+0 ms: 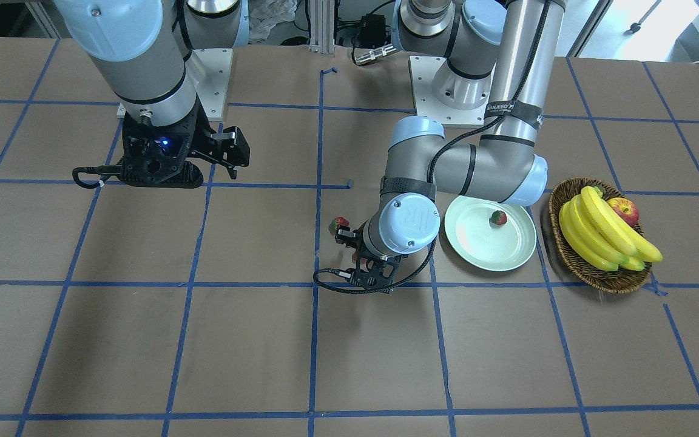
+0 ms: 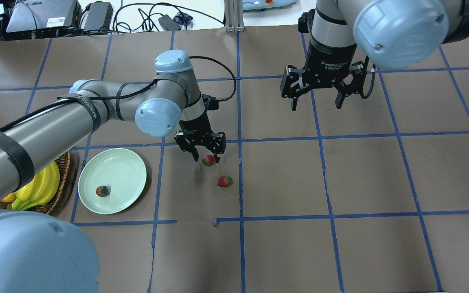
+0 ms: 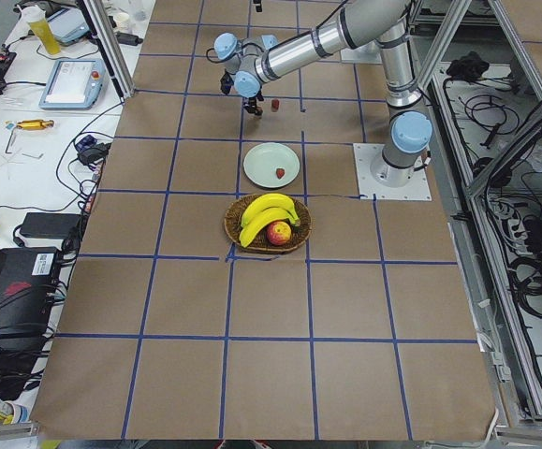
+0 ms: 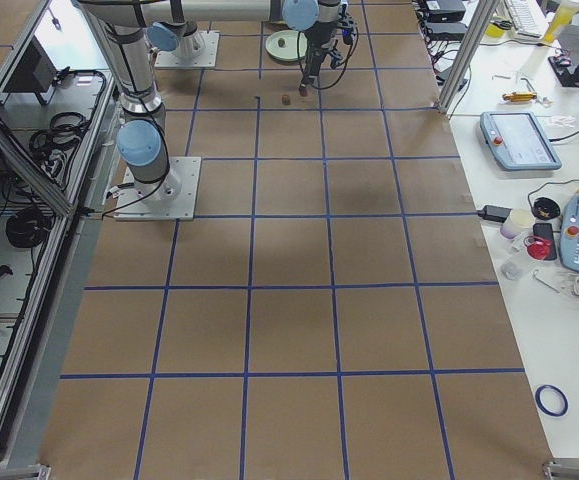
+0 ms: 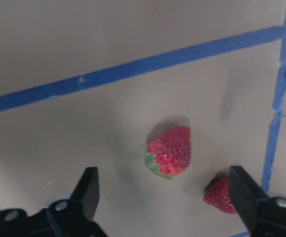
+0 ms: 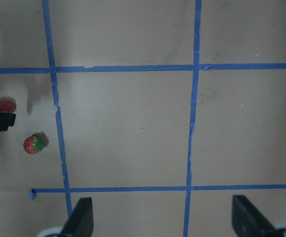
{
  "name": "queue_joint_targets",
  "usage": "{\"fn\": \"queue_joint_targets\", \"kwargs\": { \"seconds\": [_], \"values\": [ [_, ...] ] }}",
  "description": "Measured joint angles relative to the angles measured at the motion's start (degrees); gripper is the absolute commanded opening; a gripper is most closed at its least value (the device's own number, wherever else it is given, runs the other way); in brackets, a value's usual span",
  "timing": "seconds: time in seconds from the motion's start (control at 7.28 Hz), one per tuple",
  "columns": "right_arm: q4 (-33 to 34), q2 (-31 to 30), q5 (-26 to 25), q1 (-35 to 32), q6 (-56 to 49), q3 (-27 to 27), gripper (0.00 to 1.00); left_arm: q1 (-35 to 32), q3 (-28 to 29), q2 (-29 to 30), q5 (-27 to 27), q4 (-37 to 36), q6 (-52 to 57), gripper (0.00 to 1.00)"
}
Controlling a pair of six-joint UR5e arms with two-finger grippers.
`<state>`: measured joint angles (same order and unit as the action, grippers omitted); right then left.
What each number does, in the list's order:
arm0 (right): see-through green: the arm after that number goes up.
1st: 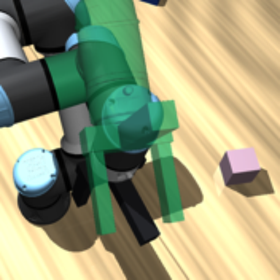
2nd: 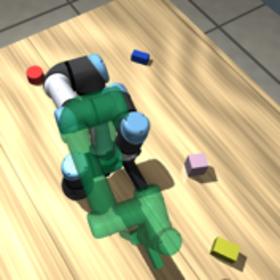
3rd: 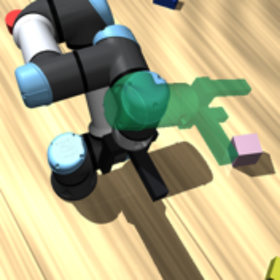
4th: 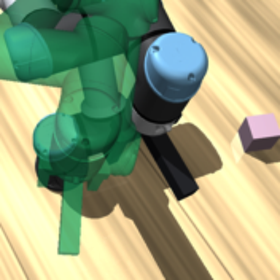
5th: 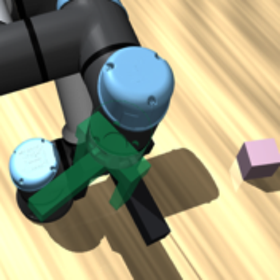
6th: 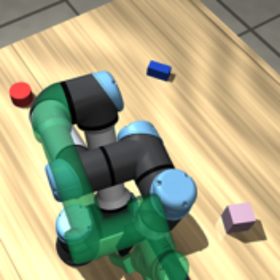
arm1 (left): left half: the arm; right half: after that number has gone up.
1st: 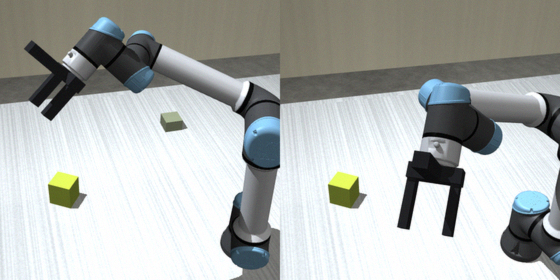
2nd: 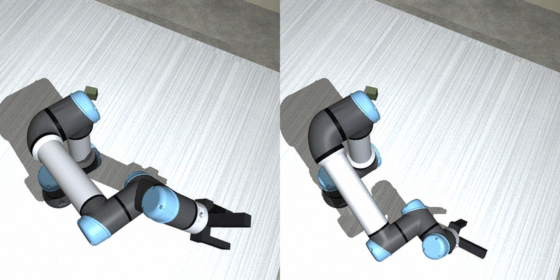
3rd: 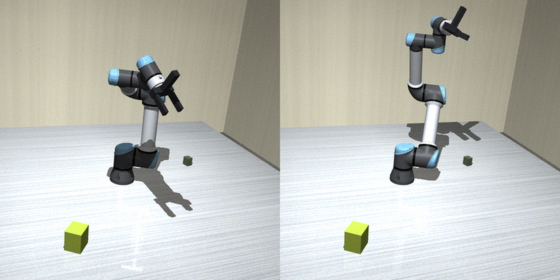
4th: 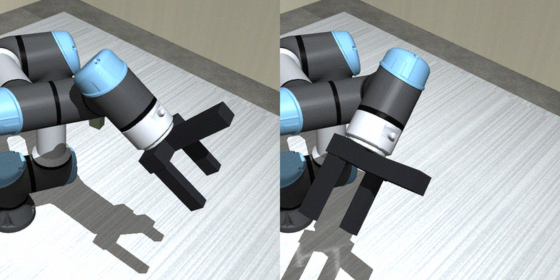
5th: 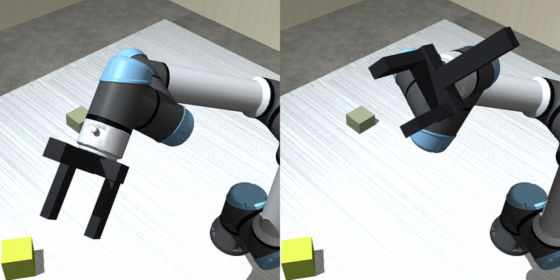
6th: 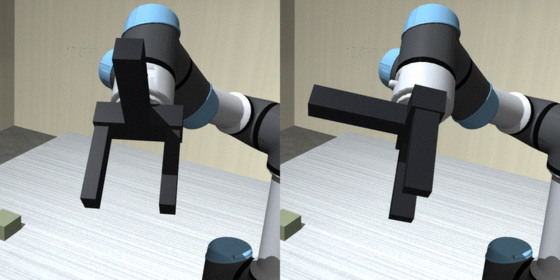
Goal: Collect all strawberries into plate
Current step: 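Move the left gripper to the next strawberry and grasp it, then place the strawberry on the green plate and open the left gripper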
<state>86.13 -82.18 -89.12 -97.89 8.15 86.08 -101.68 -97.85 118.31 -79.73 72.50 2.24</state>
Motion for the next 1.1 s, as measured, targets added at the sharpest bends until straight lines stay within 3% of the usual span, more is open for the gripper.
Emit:
{"fn": "queue_joint_targets", "kwargs": {
  "seconds": [0.41,0.55,0.69,1.1],
  "values": [
    [0.1,0.0,0.0,0.1,0.0,-0.1,1.00,-0.3,0.0,1.3,0.0,-0.6,0.2,0.53],
    [0.1,0.0,0.0,0.1,0.0,-0.1,1.00,-0.4,0.0,1.5,0.0,-1.0,0.4,0.12],
    [0.1,0.0,0.0,0.1,0.0,-0.1,1.00,-0.4,0.1,1.6,-0.2,-1.4,0.6,0.00],
    [0.0,0.1,0.0,0.0,0.1,0.0,1.00,0.1,0.8,0.1,-5.3,-1.9,1.3,0.00]
  ]
}}
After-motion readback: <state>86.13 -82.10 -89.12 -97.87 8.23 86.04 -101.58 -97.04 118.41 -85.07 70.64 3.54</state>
